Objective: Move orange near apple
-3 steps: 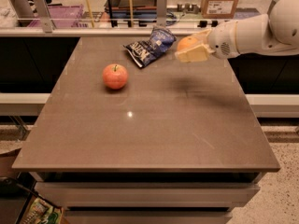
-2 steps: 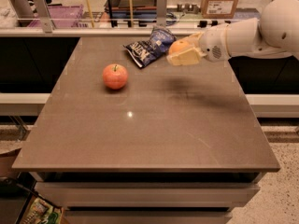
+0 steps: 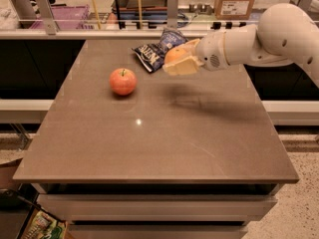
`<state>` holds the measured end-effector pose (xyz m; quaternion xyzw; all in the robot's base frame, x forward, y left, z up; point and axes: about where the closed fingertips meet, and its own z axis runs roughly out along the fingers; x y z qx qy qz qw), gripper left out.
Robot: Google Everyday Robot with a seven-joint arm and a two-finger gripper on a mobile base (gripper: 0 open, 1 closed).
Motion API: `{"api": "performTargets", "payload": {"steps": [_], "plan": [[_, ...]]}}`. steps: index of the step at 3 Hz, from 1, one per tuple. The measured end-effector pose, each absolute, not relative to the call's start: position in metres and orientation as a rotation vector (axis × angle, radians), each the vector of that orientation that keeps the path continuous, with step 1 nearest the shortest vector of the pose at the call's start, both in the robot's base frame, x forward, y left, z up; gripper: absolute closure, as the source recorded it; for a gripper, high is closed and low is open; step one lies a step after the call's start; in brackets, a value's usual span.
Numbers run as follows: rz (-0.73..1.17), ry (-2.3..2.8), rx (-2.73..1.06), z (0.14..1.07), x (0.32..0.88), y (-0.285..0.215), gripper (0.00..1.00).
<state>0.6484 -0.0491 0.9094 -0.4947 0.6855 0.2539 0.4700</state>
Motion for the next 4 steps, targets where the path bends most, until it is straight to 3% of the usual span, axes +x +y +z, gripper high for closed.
{"api": "performTargets", "payload": {"steps": [4], "plan": [[0.640, 1.612, -1.204, 0.883, 0.654, 0.008, 1.00]]}}
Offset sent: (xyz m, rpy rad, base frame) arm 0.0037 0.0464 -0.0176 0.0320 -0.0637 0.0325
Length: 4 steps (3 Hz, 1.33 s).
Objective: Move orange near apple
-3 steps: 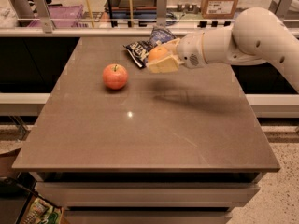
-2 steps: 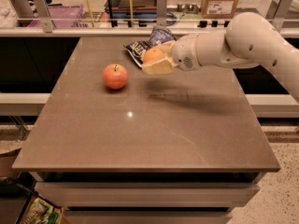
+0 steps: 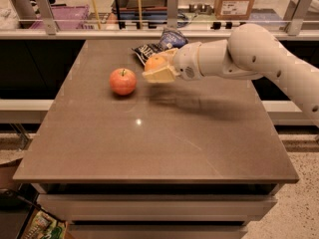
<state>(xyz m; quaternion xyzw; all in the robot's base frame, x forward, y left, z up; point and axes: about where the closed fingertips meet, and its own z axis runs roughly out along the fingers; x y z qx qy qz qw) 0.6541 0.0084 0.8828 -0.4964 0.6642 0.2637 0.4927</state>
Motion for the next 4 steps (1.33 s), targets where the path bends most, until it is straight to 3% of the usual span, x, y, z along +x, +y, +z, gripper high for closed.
{"api": "performTargets", "payload": {"steps": [4], "plan": [[0.689, 1.687, -1.112, 0.842, 0.657, 0.006, 1.00]]}}
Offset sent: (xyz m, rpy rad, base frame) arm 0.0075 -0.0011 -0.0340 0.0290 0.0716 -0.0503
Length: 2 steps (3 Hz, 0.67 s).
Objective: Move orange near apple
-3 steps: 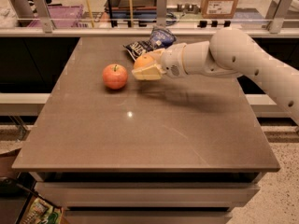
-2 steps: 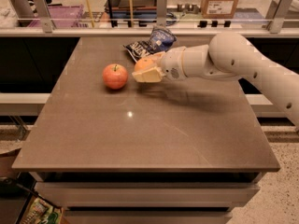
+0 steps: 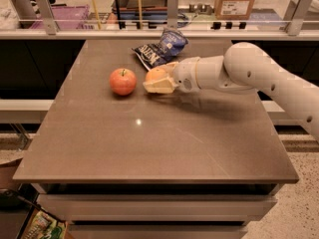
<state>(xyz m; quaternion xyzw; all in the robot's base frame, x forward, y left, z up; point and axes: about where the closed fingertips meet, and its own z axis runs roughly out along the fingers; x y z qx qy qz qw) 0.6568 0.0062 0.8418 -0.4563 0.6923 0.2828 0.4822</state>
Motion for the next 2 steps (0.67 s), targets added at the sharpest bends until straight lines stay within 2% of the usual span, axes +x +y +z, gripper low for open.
{"api": "performTargets", "payload": {"steps": [2], "plan": [[0.696, 1.685, -1.119, 0.8410, 0.6559, 0.0114, 0.59]]}}
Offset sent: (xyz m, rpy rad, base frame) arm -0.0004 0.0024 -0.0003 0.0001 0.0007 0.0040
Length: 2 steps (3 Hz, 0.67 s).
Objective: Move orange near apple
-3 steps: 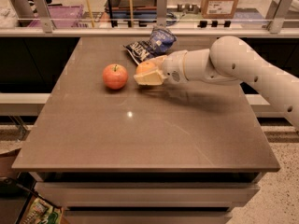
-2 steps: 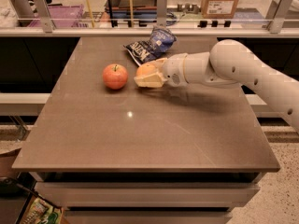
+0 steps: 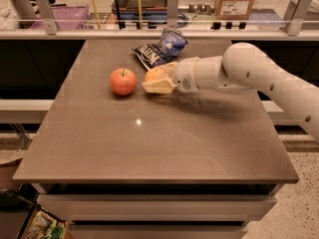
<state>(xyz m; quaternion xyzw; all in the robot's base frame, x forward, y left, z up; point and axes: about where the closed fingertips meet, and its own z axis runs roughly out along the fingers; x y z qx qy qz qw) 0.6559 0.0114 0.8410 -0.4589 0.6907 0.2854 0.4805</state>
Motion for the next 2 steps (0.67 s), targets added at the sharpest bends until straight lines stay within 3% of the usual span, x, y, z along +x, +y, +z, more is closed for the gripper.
{"api": "performTargets", "payload": {"steps": [2], "plan": [[0.703, 1.682, -1.126, 0.8401, 0.6549, 0.0164, 0.12]]}}
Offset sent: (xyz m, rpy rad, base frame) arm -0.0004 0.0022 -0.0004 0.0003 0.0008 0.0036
